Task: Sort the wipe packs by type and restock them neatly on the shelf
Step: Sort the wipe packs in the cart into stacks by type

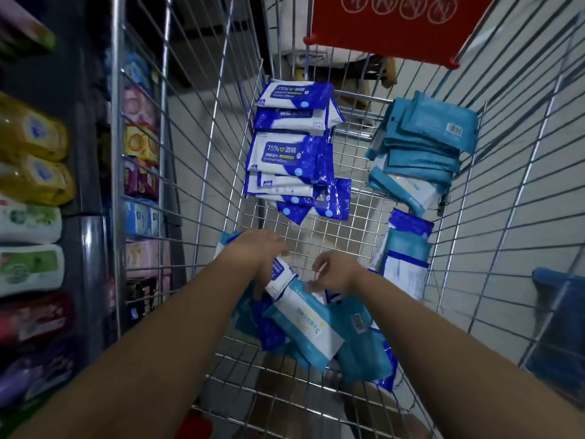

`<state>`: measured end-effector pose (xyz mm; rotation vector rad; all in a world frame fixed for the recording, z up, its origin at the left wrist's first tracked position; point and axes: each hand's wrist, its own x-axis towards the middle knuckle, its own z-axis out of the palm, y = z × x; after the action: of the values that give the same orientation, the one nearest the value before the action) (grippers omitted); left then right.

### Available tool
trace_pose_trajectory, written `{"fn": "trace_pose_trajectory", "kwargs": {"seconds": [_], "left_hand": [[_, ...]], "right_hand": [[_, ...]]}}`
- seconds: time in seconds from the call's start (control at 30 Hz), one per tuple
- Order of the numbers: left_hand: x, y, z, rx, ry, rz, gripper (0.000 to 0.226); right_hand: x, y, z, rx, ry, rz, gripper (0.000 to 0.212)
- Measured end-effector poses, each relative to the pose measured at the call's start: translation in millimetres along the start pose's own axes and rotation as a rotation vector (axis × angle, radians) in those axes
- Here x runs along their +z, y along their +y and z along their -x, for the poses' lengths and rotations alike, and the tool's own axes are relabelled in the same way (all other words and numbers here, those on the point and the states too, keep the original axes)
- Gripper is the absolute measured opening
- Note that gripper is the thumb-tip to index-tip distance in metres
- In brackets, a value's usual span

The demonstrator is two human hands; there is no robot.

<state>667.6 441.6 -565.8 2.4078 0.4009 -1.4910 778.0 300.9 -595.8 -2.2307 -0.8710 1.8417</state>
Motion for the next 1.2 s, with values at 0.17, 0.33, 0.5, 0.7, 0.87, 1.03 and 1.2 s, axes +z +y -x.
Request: {"fn": "trace_pose_trajectory", "kwargs": {"seconds": [0.17, 0.33, 0.5, 0.7, 0.87, 1.03, 1.2], "left_hand": [[8.7, 8.8, -7.3, -0.045, -0.024, -0.143, 0.097], [-12.4, 6.0, 2.7, -0.078, 0.099, -0.02, 0.05], [-41.9, -0.2, 17.8, -0.065, 0.414, 0.575, 0.074], [-70.6, -0.7, 31.4, -0.25, 0.617, 0.949, 0.102], [-85.9, -9.4, 9.0, -0.307, 0.874, 1.6, 0.028], [-77.2, 3.4, -6.3, -0.185, 0.563, 1.991, 0.022], [-44.5, 44.4, -22.9, -0.155, 0.547, 1.184, 0.016]], "right_hand": [[17.6, 1.7, 19.1, -0.101, 0.017, -0.09, 0.069], [35.8, -2.1, 25.6, -0.15, -0.052, 0.036, 0.056], [22.8, -7.3, 15.9, -0.11, -0.079, -0.064, 0.042], [-7.4, -14.5, 19.7, -0.016, 0.061, -0.661, 0.021], [-34.6, -13.0, 20.5, 0.047, 0.083, -1.016, 0.014], [-41.8, -4.2, 20.5, 0.047, 0.202, -1.182, 0.025], [-40.1, 6.9, 27.9, 0.086, 0.292, -1.33, 0.029]]}}
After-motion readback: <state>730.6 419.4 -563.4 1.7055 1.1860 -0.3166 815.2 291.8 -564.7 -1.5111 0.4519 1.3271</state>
